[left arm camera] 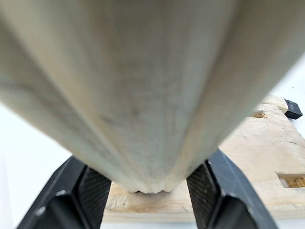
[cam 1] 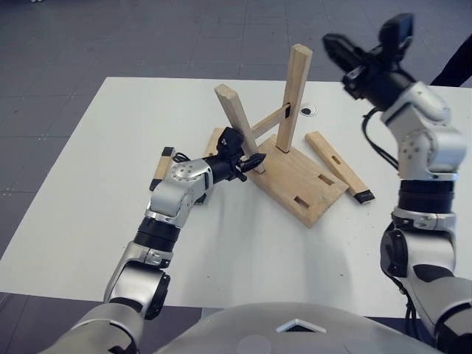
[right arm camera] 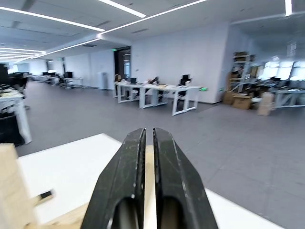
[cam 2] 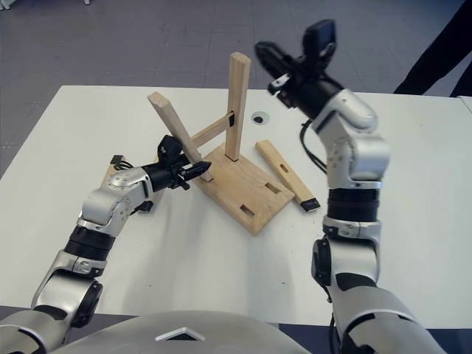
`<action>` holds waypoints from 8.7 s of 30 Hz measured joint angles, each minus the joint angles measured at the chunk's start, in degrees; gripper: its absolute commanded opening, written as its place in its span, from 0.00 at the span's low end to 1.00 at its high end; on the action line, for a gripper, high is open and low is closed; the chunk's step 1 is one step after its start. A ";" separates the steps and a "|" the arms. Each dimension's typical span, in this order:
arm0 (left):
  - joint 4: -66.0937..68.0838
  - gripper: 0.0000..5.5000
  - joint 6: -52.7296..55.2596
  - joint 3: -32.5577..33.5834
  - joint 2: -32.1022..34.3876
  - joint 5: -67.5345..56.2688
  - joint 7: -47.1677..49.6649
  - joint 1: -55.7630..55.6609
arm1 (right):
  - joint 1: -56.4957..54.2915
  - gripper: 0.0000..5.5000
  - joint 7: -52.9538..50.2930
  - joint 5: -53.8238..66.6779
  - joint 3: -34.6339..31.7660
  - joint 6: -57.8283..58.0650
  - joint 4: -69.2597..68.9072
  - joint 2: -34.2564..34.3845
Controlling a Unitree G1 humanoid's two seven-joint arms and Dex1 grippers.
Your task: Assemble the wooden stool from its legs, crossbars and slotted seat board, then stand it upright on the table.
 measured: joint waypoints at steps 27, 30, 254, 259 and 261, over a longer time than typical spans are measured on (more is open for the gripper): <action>-2.22 0.37 -1.92 0.06 4.75 -0.66 -11.77 -0.70 | -14.23 0.05 12.48 -22.38 16.95 -36.69 49.62 4.82; -2.59 0.37 -2.77 0.20 5.09 -0.98 -13.41 -0.25 | -8.68 0.05 12.82 -17.60 16.64 -29.13 38.06 4.11; -30.63 0.24 -19.94 7.73 -0.55 5.69 1.27 25.72 | 21.20 0.61 -24.37 42.41 -1.60 36.26 -17.18 25.00; -30.59 0.24 -19.99 6.02 -0.80 5.73 0.71 25.72 | 19.22 0.55 -25.12 45.21 -1.88 34.22 -13.52 26.66; -30.59 0.24 -19.99 5.47 -1.33 5.74 0.79 25.70 | 19.16 0.48 -25.17 45.24 -1.61 33.84 -12.61 26.67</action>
